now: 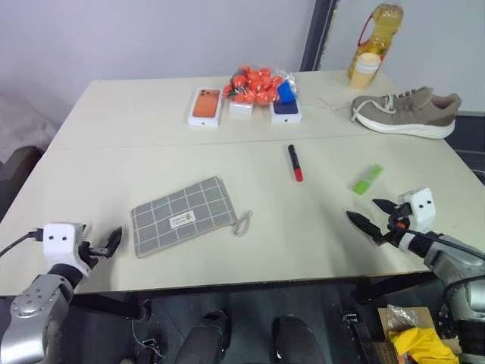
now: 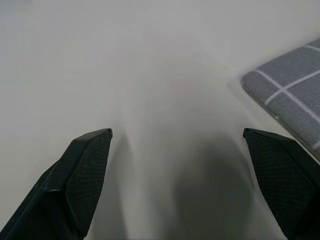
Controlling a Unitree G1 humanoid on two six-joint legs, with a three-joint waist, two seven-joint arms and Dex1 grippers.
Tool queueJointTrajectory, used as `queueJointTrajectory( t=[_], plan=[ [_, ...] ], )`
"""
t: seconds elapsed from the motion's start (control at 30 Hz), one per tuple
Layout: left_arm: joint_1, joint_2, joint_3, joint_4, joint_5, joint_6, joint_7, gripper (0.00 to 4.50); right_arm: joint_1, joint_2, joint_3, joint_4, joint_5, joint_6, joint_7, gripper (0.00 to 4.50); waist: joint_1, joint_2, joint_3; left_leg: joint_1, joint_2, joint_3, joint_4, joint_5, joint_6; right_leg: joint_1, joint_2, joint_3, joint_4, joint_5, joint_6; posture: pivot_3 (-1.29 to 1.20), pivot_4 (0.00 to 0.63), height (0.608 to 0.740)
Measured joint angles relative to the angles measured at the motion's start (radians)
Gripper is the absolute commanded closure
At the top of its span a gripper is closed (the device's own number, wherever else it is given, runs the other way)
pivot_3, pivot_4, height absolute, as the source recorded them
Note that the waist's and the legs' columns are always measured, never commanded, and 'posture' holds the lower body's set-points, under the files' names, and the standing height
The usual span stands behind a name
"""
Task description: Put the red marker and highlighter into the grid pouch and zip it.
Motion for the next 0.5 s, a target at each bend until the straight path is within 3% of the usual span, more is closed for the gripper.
queueJointTrajectory(
  t=[0.5],
  plan=[
    [-0.071, -0.033, 0.011, -0.002, -0.046, 0.006, 0.054, 0.02, -0.061, 0.057, 0.08, -0.061, 0.004, 0.022, -0.009, 0.0, -0.002, 0.0, 0.0, 0.0, 0.0, 0.0, 0.0, 0.0, 0.0, 0.0, 0.0, 0.0, 0.0, 0.0, 0.0, 0.0, 0.15, 0.74]
  ],
)
